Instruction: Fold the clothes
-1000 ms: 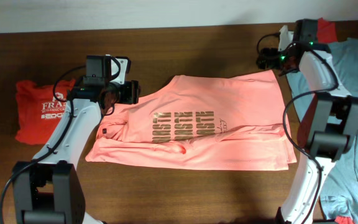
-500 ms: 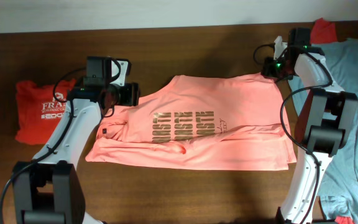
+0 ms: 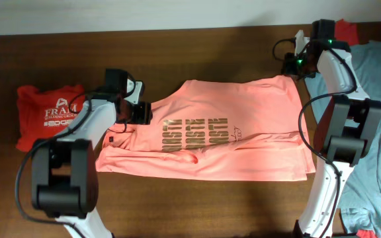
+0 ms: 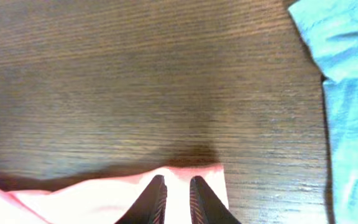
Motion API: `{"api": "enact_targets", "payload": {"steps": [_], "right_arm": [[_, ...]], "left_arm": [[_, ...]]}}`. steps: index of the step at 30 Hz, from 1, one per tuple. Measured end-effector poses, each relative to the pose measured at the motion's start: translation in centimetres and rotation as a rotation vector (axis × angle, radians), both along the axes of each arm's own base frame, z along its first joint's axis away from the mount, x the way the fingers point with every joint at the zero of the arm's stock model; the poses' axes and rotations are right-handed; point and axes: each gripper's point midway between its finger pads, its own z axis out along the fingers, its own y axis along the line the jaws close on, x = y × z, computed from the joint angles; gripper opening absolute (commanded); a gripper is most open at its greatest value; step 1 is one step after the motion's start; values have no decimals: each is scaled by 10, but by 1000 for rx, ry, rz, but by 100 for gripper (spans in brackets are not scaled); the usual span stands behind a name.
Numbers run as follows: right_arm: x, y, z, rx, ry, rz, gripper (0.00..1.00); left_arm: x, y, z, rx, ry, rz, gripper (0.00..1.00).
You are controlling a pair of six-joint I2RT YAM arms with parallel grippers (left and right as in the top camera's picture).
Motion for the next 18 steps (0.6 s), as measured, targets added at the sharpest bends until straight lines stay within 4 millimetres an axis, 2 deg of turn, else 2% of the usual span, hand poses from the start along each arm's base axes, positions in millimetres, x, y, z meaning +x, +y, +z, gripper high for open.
{"api": "enact_targets", "payload": {"steps": [2, 7, 8, 10, 11, 18], "right_arm": [[0, 0, 3, 0, 2, 0, 19], [-6, 1, 15, 6, 34, 1, 18], [-7, 1, 19, 6, 36, 1, 21], [-4, 1, 27, 3, 26, 3, 41], [-2, -1, 30, -3, 13, 5, 44], [5, -16, 32, -83, -9, -24, 48]], "left_arm": [[0, -1, -11, -1, 20, -2, 67], [7, -1, -13, -2, 4, -5, 67], [7, -1, -13, -2, 3, -5, 67], [8, -1, -13, -2, 4, -5, 67], [8, -1, -13, -2, 4, -5, 67], [9, -2, -13, -2, 4, -5, 67]]}}
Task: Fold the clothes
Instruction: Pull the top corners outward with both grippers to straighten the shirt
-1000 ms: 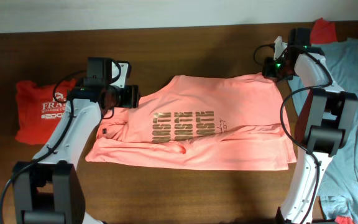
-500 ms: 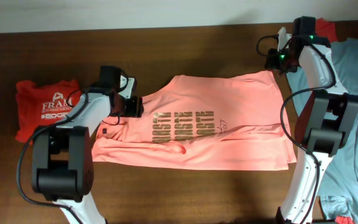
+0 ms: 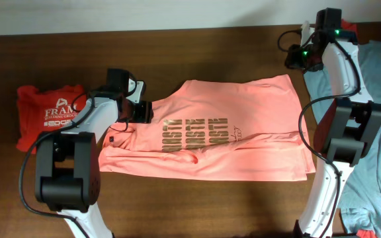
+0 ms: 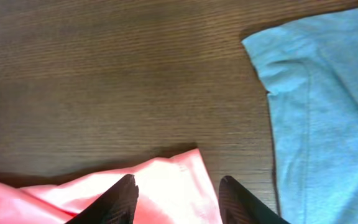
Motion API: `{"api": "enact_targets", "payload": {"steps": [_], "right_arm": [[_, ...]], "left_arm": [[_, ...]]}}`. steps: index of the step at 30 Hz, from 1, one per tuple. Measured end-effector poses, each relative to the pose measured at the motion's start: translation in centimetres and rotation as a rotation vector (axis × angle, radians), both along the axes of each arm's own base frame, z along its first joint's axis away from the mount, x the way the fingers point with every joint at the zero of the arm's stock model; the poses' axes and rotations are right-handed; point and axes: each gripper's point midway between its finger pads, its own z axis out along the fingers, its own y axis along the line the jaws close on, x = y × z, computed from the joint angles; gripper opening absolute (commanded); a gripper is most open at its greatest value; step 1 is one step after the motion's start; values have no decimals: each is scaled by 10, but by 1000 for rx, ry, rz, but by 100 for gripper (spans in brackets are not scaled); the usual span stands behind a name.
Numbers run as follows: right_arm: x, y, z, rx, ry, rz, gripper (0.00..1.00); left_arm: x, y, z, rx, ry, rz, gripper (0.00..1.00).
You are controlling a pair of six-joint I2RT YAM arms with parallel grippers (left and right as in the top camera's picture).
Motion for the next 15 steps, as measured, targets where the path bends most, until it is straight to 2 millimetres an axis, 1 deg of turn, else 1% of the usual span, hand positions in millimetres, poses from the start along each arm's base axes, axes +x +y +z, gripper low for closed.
{"api": "enact_targets", "payload": {"steps": [3, 6, 12, 14, 15], "right_arm": [[1, -3, -3, -14, 3, -6, 48], [0, -4, -17, -15, 25, -8, 48], [-8, -3, -60, -5, 108, -6, 48], [-9, -3, -64, -5, 117, -7, 43], [-9, -3, -65, -6, 118, -4, 33]], "left_arm": [[0, 0, 0, 0, 0, 0, 67], [0, 0, 0, 0, 1, 0, 67], [0, 0, 0, 0, 2, 0, 67], [0, 0, 0, 0, 2, 0, 67], [0, 0, 0, 0, 3, 0, 67]]}}
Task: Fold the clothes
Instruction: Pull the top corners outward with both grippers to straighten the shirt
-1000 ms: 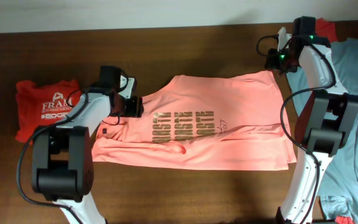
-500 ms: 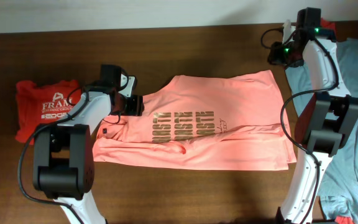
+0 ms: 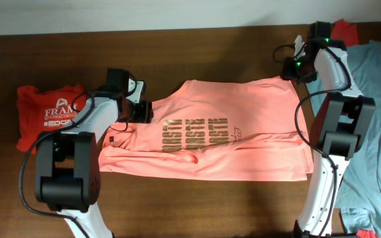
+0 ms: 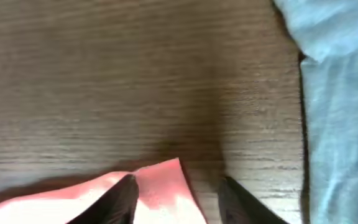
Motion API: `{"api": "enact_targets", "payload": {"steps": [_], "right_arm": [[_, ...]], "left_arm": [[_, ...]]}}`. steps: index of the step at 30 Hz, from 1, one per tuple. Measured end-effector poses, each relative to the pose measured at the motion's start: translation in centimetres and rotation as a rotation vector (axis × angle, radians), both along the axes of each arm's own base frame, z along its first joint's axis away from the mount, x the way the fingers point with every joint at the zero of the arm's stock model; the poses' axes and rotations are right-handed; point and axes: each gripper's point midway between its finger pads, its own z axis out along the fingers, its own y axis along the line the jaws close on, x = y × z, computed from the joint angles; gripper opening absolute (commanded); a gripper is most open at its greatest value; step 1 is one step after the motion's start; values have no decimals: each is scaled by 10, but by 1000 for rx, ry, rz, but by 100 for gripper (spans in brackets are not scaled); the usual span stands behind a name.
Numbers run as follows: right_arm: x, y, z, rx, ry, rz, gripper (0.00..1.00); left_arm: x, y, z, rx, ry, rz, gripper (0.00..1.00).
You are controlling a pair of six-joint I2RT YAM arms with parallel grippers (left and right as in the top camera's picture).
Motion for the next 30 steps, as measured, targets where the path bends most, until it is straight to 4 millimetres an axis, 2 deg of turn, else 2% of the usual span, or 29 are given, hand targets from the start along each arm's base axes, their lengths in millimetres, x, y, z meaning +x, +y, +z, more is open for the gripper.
{"api": "enact_targets", "payload": {"steps": [3, 9, 13, 20, 24, 26, 30], "right_arm": [[0, 1, 0, 2, 1, 0, 4], [-1, 2, 0, 5, 3, 3, 4], [-14, 4, 2, 15, 64, 2, 4], [-49, 4, 33, 10, 205, -6, 4], [-58, 5, 46, 12, 234, -7, 4], [-63, 6, 46, 15, 255, -6, 4], [-67, 6, 46, 15, 272, -6, 4]], "left_arm": [[0, 0, 0, 0, 1, 0, 67], [0, 0, 0, 0, 3, 0, 67], [0, 0, 0, 0, 3, 0, 67], [-2, 0, 1, 3, 24, 0, 68], [-7, -5, 6, -24, 97, -9, 73], [10, -15, 18, -74, 58, -25, 73], [59, -37, 65, -182, -131, -69, 73]]}}
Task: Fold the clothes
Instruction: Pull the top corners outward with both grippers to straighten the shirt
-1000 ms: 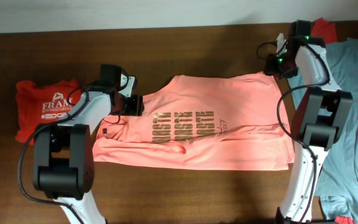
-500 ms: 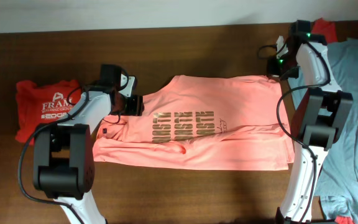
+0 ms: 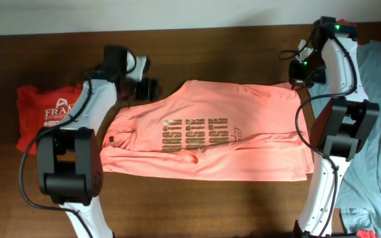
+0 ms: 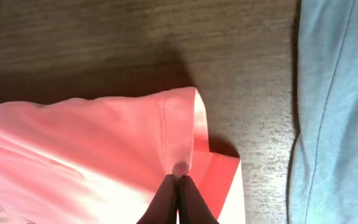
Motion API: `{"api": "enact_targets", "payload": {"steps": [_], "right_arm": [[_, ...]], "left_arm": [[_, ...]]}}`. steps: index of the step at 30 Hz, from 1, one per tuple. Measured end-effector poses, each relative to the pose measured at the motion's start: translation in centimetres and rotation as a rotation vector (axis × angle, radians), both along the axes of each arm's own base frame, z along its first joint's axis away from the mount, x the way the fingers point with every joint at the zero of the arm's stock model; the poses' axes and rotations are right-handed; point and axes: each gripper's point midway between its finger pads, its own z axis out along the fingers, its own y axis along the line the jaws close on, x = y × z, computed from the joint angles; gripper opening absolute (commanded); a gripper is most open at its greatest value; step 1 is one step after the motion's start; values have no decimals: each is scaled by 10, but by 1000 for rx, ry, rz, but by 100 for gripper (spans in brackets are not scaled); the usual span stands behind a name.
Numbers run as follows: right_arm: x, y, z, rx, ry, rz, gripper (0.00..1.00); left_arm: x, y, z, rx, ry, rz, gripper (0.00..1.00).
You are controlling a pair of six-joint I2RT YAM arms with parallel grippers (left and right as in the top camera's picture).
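Observation:
A coral sleeveless shirt with gold lettering lies spread across the wooden table. My right gripper is at its far right corner. In the right wrist view that gripper is shut on the shirt's hem, and the corner fold hangs beside it. My left gripper sits at the shirt's far left shoulder edge. Whether its fingers hold cloth is hidden from above.
A folded red shirt with white print lies at the table's left end. A blue-grey garment covers the right end, close to the pinched corner. A red item sits at the far right edge.
My right gripper was open around the shirt's far right corner and is now shut on its hem. My left gripper has moved from the shirt's left shoulder toward the far edge.
My right gripper first had its jaws nearly shut at the shirt's corner. Then it stood open above the corner, then open close around it, and now it is shut on the hem. My left gripper stayed at the left shoulder, then shifted farther back.

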Motion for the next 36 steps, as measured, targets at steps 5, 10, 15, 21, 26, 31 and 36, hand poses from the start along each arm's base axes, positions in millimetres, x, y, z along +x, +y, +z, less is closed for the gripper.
{"api": "enact_targets", "payload": {"steps": [5, 10, 15, 21, 26, 31, 36], "right_arm": [[-1, 1, 0, 0, 4, 1, 4], [0, 7, 0, 0, 5, 13, 4], [-1, 13, 0, 1, 11, 26, 4], [-2, 12, 0, 2, 15, 25, 4], [-2, 12, 0, 2, 15, 28, 4], [-2, 12, 0, 2, 15, 28, 4], [-2, 12, 0, 2, 15, 29, 4]], "left_arm": [[17, -25, 20, -62, -92, -34, 73], [21, -60, 19, -119, -133, -97, 73], [26, -82, -16, -197, -94, -116, 72], [33, -91, -45, -261, -50, -113, 66], [44, -108, -48, -304, -48, -135, 27], [38, -122, -51, -316, -27, -151, 0], [34, -123, -54, -317, -7, -155, 0]]}}
